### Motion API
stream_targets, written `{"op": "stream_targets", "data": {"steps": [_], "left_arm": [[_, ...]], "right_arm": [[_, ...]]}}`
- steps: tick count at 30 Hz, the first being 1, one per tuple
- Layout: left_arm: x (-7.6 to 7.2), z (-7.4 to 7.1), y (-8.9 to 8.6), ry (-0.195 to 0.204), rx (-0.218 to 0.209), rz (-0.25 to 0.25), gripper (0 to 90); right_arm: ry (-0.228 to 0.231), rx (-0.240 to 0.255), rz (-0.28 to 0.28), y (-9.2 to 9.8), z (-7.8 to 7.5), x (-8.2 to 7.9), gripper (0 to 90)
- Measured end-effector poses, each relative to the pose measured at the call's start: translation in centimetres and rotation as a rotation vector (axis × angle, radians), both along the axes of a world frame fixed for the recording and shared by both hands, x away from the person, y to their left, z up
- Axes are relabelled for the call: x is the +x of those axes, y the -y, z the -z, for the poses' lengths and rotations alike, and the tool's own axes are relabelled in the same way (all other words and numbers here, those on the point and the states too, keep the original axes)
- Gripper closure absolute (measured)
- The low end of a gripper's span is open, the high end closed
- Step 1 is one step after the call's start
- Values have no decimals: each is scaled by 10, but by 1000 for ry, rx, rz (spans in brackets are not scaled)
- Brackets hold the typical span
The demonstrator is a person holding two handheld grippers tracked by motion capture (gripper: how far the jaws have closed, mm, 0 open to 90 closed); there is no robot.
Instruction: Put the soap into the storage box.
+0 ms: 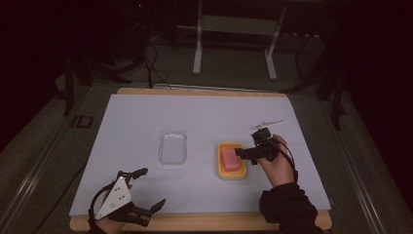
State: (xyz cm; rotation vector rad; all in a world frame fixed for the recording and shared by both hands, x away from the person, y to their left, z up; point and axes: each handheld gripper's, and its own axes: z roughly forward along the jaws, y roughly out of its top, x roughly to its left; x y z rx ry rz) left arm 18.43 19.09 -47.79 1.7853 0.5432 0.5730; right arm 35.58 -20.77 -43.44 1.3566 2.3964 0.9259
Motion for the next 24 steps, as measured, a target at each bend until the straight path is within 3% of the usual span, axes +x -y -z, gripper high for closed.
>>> {"op": "stream_targets", "data": {"steps": [14,24], "left_arm": [[1,0,0,0,7,2,6],[1,1,0,0,8,0,6]], "right_arm": [[33,-49,-11,36,10,-20,132],[27,-30,0,62,18,-32,133]]}}
